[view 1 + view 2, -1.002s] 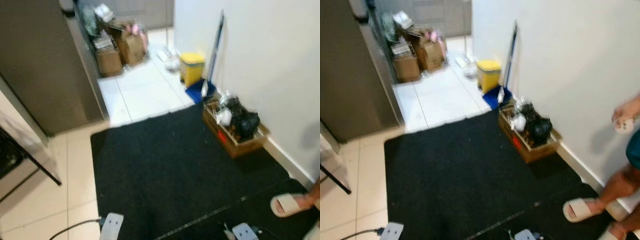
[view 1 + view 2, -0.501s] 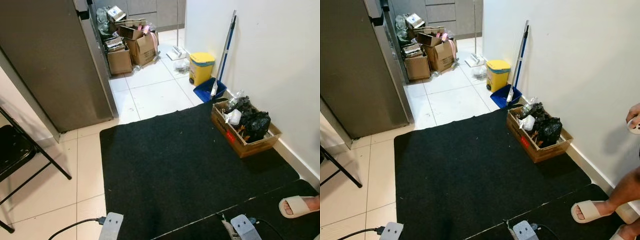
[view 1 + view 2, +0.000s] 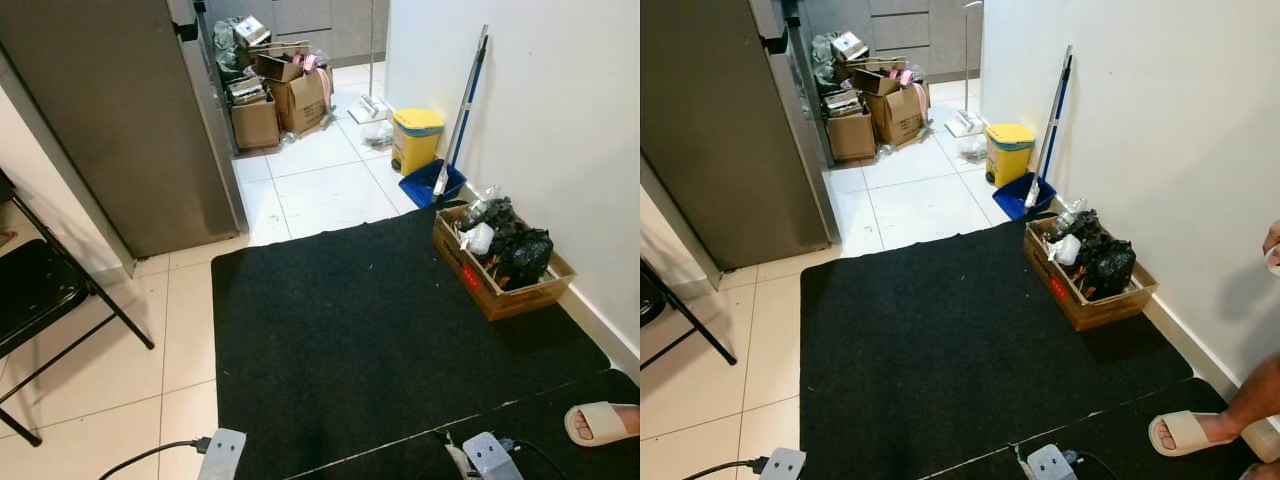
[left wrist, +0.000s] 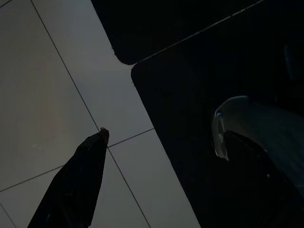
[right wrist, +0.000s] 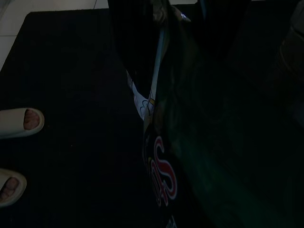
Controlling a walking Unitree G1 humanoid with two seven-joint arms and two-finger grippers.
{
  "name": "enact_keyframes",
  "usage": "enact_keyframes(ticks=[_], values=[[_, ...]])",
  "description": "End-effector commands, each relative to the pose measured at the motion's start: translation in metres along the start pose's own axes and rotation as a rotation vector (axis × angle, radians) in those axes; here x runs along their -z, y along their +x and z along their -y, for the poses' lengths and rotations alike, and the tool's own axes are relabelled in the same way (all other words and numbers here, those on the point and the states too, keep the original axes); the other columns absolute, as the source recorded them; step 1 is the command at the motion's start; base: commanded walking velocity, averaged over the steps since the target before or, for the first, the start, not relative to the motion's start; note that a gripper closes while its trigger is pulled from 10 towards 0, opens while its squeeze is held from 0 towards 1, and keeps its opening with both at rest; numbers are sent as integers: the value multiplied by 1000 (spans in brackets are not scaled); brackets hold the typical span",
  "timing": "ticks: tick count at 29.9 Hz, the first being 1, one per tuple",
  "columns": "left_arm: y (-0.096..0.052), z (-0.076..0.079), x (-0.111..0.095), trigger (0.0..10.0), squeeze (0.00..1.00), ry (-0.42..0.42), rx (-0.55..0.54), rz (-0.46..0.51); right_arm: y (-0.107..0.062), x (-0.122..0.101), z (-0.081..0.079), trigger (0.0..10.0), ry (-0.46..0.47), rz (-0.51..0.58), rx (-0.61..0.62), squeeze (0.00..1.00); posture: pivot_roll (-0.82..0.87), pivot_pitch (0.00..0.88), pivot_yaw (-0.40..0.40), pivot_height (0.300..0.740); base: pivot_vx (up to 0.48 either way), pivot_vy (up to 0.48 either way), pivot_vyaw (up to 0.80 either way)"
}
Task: Restocking fridge
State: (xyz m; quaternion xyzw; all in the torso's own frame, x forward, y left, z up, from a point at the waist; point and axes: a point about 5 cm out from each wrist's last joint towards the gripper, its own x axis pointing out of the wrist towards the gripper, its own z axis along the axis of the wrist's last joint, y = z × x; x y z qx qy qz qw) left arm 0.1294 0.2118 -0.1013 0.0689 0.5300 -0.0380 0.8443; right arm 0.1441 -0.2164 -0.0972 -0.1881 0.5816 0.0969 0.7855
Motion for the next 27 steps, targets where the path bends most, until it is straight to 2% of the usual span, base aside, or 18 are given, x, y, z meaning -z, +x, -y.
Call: enact_keyframes(ticks=[1, 16, 23, 27], values=[[1, 1, -3, 10000, 0, -5, 3, 4, 0, -5, -1, 10000, 10, 15, 3, 0, -20, 0, -4, 740, 0, 0, 0], [1, -9, -12, 10000, 0, -13, -18, 25, 0, -15, -4, 10000, 17, 34, 3, 0, -3, 0, 7, 740, 0, 0, 0], [1, -11, -20, 10000, 0, -30, -21, 40, 0, -23, 0, 10000, 19, 54, 13, 0, -13, 0, 5, 740, 0, 0, 0], [0, -12, -14, 10000, 0, -24, -20, 23, 0, -22, -1, 10000, 28, 51, 13, 0, -20, 0, 14, 740, 0, 0, 0]])
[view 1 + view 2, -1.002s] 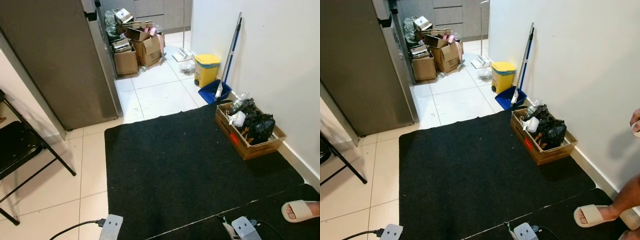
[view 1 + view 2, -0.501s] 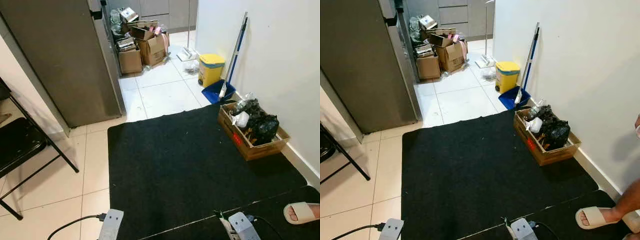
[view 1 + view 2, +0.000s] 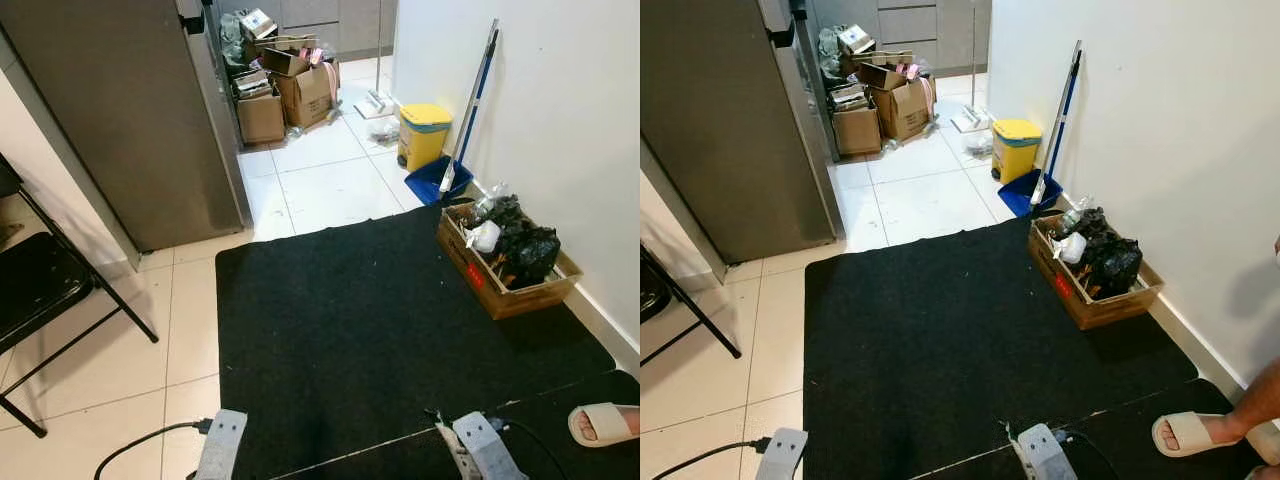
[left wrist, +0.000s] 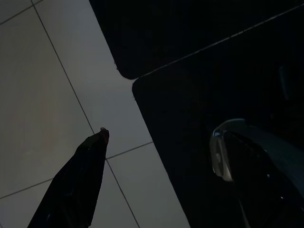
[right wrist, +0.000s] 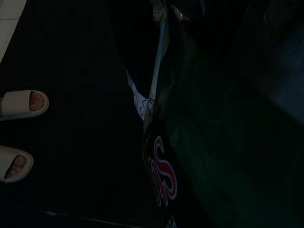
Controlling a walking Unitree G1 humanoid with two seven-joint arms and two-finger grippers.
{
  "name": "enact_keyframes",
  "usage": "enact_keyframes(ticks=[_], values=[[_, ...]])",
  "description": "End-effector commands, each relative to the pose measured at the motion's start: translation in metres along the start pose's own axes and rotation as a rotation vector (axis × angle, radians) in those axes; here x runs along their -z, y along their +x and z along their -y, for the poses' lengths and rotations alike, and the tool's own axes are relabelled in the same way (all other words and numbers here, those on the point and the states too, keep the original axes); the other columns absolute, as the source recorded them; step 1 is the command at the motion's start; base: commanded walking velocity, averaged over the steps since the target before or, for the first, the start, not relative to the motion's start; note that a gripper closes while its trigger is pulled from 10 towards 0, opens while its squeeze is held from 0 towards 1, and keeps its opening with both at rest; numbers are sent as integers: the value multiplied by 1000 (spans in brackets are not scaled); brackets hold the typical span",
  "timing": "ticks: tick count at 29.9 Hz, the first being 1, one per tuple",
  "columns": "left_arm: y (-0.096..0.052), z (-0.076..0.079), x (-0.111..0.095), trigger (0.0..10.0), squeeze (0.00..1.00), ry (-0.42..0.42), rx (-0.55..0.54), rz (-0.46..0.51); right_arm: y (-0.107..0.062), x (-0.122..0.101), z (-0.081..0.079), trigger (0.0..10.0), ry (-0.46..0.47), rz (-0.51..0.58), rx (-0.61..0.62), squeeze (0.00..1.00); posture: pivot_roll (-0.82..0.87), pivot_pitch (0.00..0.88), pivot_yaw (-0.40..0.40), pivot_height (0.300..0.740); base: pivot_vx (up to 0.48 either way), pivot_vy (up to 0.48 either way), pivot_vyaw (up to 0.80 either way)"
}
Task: Restocking fridge
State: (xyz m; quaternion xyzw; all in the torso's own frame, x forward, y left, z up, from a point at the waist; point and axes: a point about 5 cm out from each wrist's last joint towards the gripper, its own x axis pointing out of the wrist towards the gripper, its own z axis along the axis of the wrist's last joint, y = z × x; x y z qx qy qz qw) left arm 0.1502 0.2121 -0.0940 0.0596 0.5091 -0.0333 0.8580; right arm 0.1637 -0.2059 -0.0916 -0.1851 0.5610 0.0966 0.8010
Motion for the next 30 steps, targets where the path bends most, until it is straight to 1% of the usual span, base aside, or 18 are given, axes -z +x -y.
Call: enact_keyframes(ticks=[1, 3, 7, 12, 13, 17, 19, 21, 27, 30], values=[[-3, -9, 11, 10000, 0, -2, -19, -36, 0, 4, 0, 10000, 19, -7, 4, 0, -21, 0, 12, 740, 0, 0, 0], [-4, -9, 13, 10000, 0, -9, -21, -41, 0, 8, -1, 10000, 16, -18, 1, 0, -22, 0, 12, 740, 0, 0, 0], [-3, -9, 9, 10000, 0, -45, -30, -23, 0, 9, 0, 10000, 34, -19, 5, 0, -24, 0, 3, 740, 0, 0, 0], [-2, -5, 6, 10000, 0, -65, -24, -15, 0, 10, 2, 10000, 32, -23, 8, 0, -26, 0, -10, 740, 0, 0, 0], [-1, -3, 7, 10000, 0, -71, -21, -14, -1, 10, 3, 10000, 25, -25, 9, 0, -21, 0, -30, 740, 0, 0, 0], [-1, 2, 11, 10000, 0, -85, -14, -24, -1, 12, 8, 10000, 4, -33, 11, 0, -25, 0, -31, 740, 0, 0, 0], [-2, 2, 15, 10000, 0, -103, -16, -29, -2, 13, 10, 10000, 27, -32, 23, 0, -31, 0, -27, 740, 0, 0, 0], [-3, 3, 18, 10000, 0, -101, -14, -37, -2, 13, 11, 10000, 30, -32, 25, 0, -38, 0, -23, 740, 0, 0, 0], [-4, -5, 19, 10000, 0, -101, -24, -40, -2, 13, 11, 10000, 24, -35, 21, 0, -35, 0, -24, 740, 0, 0, 0], [-4, -10, 15, 10000, 0, -91, -30, -29, -2, 11, 10, 10000, 28, -29, 20, 0, -32, 0, -13, 740, 0, 0, 0]])
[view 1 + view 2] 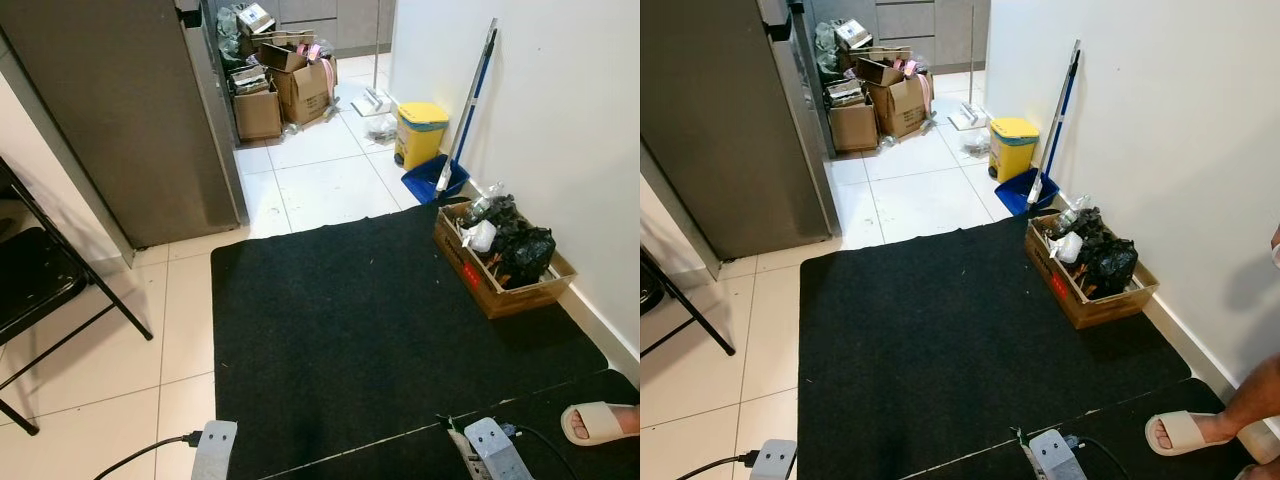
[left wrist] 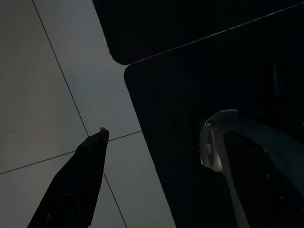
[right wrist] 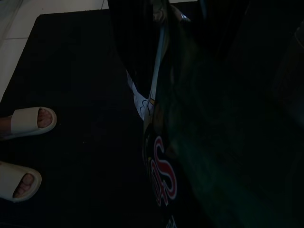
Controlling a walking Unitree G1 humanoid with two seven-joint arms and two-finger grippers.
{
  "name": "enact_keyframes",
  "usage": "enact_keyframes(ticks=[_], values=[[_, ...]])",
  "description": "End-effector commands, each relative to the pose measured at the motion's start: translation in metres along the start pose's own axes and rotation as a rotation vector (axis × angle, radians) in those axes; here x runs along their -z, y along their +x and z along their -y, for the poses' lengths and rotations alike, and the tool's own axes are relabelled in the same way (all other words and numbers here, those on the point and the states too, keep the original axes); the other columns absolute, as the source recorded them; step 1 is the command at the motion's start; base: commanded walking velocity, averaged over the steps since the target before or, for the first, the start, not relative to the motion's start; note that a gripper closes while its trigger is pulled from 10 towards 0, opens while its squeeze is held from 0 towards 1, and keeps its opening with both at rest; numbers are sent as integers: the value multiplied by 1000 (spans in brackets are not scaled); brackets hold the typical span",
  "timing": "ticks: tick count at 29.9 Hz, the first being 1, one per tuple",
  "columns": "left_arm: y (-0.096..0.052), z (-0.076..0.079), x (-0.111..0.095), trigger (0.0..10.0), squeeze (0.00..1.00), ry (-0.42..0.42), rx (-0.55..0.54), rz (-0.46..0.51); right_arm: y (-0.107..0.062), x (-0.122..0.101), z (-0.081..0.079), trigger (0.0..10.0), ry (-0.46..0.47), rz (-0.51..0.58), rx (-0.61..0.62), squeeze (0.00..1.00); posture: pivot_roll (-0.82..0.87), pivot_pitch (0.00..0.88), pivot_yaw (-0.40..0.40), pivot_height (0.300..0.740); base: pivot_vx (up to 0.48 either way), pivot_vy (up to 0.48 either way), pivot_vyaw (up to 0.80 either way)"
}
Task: Restocking fridge
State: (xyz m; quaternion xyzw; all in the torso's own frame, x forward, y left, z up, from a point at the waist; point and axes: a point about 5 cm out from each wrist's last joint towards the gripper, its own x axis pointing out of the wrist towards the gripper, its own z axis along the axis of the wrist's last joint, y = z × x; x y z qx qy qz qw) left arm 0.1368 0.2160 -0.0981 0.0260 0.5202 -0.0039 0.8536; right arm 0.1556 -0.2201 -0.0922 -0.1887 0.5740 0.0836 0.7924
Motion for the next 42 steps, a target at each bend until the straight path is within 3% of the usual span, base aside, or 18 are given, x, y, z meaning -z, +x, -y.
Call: enact_keyframes(ticks=[1, 11, 20, 32, 42], values=[[-1, -9, -1, 10000, 0, 0, -16, 0, 0, -3, 0, 10000, 20, 7, 1, 0, -32, 0, -13, 740, 0, 0, 0], [-2, -13, -4, 10000, 0, 22, -15, 3, 0, 6, -1, 10000, 19, -6, 3, 0, -29, 0, -5, 740, 0, 0, 0], [-3, -16, 0, 10000, 0, 24, -23, -11, 0, 12, -2, 10000, 25, -16, 6, 0, -25, 0, -4, 740, 0, 0, -710], [-4, -17, 4, 10000, 0, 26, -24, -18, 0, 19, -7, 10000, 29, -20, 0, 0, -26, 0, -5, 740, 0, 0, 0], [-3, -7, 14, 10000, 0, 19, -8, -44, 0, 32, -10, 10000, 14, -48, -2, 0, -31, 0, -10, 740, 0, 0, 0]])
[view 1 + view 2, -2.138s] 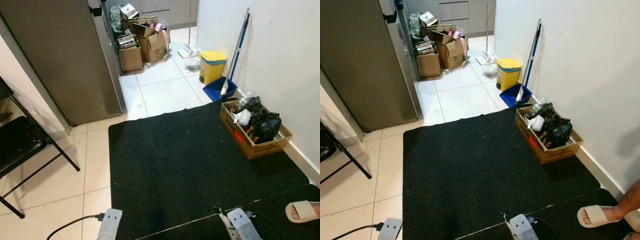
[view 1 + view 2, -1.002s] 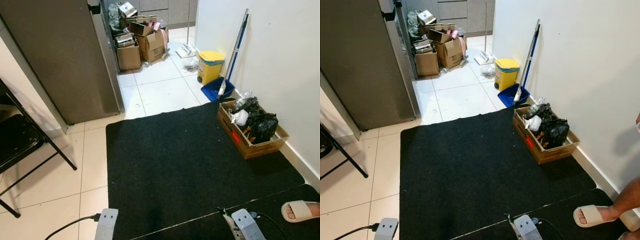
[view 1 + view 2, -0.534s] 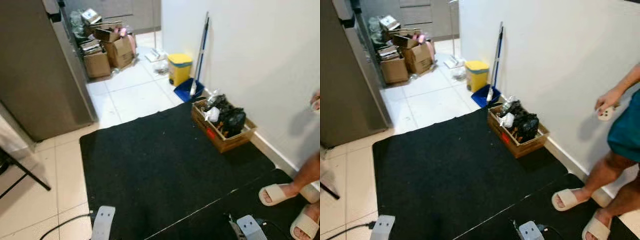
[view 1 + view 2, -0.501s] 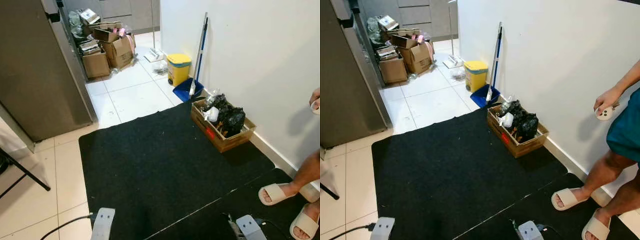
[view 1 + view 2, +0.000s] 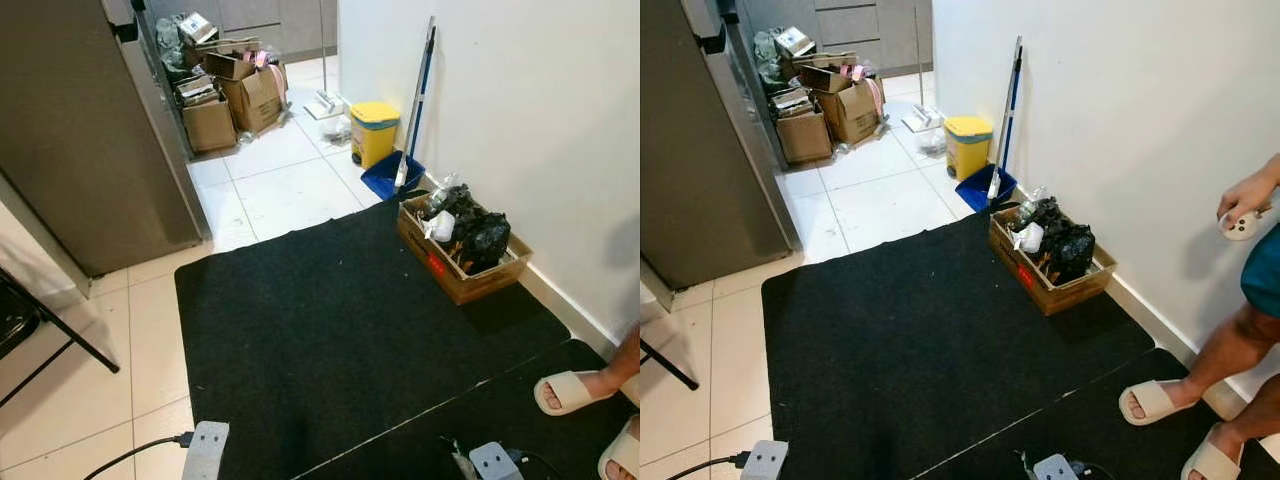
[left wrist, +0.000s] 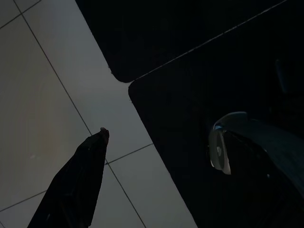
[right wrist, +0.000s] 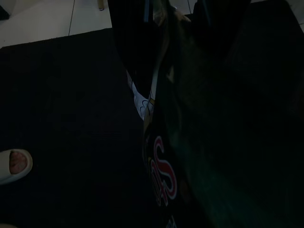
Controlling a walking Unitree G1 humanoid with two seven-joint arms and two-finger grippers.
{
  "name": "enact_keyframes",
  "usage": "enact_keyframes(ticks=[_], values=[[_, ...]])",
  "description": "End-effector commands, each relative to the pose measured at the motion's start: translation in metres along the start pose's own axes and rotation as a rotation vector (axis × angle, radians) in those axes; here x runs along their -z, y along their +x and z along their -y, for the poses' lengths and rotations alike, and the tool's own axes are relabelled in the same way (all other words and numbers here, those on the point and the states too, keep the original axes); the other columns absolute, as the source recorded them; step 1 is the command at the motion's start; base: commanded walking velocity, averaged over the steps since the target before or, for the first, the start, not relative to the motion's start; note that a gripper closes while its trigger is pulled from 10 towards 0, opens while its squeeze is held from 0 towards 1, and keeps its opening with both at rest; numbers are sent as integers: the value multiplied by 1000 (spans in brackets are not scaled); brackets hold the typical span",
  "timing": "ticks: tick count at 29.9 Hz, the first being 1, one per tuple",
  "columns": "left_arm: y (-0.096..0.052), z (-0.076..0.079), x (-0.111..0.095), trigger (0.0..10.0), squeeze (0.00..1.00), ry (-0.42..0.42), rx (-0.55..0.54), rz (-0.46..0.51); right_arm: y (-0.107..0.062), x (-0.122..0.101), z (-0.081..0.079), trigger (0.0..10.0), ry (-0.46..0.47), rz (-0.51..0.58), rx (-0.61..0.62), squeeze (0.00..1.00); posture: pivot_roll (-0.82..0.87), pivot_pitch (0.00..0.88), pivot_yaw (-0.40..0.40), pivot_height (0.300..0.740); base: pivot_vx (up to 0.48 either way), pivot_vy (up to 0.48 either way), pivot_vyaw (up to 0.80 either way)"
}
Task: Restocking fridge
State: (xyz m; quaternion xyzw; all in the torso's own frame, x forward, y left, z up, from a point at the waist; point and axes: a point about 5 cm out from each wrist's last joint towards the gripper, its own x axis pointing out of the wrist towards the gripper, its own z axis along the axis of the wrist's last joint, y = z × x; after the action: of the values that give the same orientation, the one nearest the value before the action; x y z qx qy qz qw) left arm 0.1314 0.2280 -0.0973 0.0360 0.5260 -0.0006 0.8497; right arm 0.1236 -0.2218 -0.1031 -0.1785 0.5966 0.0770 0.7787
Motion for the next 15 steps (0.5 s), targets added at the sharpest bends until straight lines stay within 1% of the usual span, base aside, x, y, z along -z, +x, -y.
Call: enact_keyframes(ticks=[1, 6, 15], values=[[-1, 6, 11, 10000, 0, 4, 9, -36, 0, 2, 2, 10000, -5, 2, 12, 0, -33, 0, -11, 740, 0, 0, 0], [-1, 8, 14, 10000, 0, 1, 11, -44, 0, 2, 2, 10000, 2, 2, 12, 0, -35, 0, -11, 740, 0, 0, 0], [1, 13, 8, 10000, 0, -6, 16, -30, 0, 1, 2, 10000, 0, 7, 8, 0, -38, 0, -14, 740, 0, 0, 0]])
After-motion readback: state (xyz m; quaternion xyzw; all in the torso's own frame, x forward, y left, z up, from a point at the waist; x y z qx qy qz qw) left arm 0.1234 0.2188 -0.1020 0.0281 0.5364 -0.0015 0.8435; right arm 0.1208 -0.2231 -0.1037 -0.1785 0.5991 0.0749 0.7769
